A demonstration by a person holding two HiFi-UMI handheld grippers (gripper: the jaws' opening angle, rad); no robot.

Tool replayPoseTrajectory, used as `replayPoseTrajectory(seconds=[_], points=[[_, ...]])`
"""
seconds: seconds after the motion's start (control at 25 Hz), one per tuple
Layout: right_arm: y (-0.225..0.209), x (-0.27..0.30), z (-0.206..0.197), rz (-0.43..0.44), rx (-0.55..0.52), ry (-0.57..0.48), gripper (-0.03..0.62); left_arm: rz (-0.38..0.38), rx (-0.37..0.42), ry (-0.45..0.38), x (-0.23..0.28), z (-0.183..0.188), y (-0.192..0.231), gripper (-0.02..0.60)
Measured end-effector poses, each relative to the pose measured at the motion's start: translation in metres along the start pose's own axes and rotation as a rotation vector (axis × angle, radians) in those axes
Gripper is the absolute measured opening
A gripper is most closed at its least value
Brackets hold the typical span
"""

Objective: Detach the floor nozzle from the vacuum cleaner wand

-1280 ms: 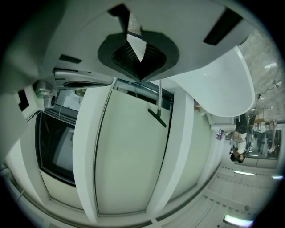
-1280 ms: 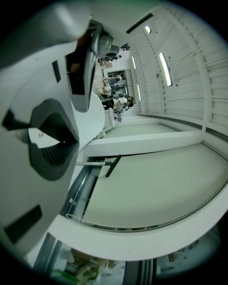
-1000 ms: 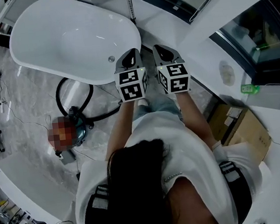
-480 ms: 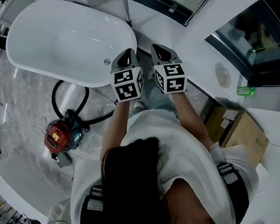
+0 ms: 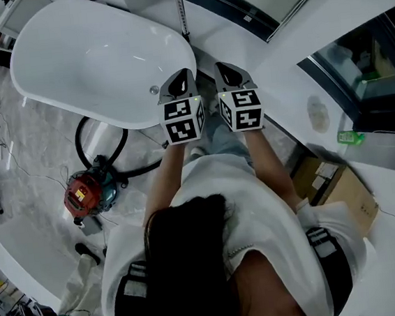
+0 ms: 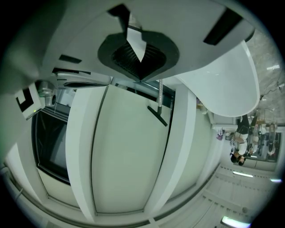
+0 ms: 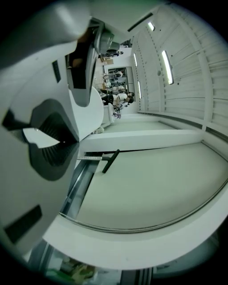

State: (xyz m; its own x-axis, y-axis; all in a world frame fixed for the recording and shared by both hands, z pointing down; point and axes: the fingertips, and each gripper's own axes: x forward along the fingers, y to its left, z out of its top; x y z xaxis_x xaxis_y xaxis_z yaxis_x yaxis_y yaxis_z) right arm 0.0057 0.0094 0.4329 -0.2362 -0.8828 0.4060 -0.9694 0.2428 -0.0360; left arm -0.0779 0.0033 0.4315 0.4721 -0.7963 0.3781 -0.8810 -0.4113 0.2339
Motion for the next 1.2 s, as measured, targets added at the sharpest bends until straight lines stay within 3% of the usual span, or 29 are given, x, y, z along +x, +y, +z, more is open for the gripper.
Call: replayPoseTrajectory(seconds=[0.6, 1.2], points=[[-0.042, 0.087, 0.025, 0.104, -0.019, 0.035, 0.015, 0.085, -0.025, 0.016, 0.095, 0.036, 0.018, -0.003], [-0.111, 0.169, 0.071, 0.182, -0.058, 0.052, 0.015, 0.169, -0.064, 0.027, 0.186, 0.072, 0.021, -0.005]])
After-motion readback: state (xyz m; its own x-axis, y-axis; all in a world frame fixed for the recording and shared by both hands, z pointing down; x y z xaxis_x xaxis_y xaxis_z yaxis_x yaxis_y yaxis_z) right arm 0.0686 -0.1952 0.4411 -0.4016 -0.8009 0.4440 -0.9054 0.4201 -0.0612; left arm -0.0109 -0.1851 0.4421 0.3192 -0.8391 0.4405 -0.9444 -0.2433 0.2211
